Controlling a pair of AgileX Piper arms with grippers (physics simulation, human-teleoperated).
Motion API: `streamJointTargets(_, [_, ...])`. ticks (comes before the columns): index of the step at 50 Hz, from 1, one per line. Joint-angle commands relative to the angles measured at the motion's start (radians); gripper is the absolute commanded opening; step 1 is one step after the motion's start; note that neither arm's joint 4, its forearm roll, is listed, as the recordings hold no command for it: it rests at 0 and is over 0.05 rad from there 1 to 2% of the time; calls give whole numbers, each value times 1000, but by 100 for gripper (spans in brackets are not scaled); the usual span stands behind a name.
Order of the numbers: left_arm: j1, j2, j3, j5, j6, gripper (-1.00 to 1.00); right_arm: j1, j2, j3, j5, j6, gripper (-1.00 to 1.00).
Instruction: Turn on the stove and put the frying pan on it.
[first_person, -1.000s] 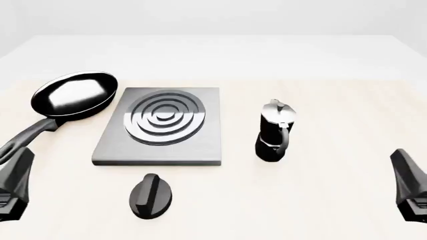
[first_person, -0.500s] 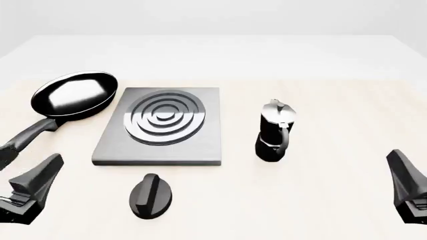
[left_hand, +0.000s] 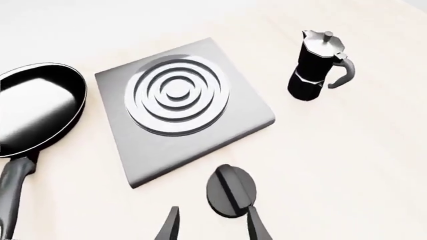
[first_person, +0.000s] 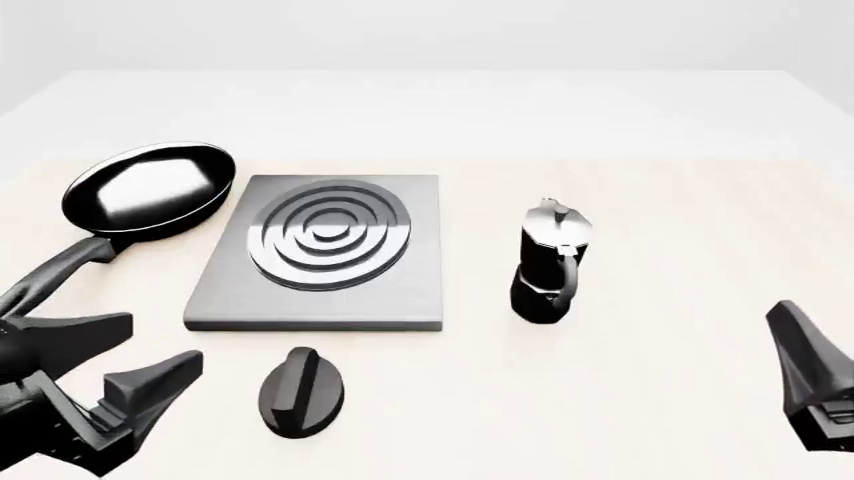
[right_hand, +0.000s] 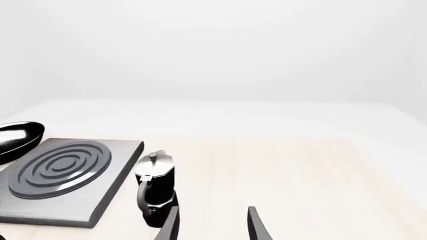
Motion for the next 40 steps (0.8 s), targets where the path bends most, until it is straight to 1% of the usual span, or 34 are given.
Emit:
streamJointTargets(1, [-110, 72, -8, 14, -58, 100, 13, 1, 1, 4, 1, 100])
streamJointTargets(3, [-115, 81, -1, 5, -54, 100, 16, 1, 1, 4, -1, 100])
streamJointTargets(5, [-133, 97, 6, -10, -73, 100, 19, 1, -1, 6, 1, 100])
streamJointTargets(10, [-143, 127, 20, -45, -77, 100, 21, 1, -1, 5, 0, 100])
streamJointTargets(17, [-152, 195, 54, -136, -81, 100, 23, 1, -1, 5, 0, 100])
streamJointTargets(20, [-156, 213, 61, -158, -86, 100, 22, 2, -1, 5, 2, 100])
streamJointTargets(35, [-165, 394, 121, -365, -96, 100, 16, 1, 2, 5, 9, 100])
streamJointTargets(40, [-160, 436, 128, -407, -94, 100, 13, 0, 0, 6, 12, 100])
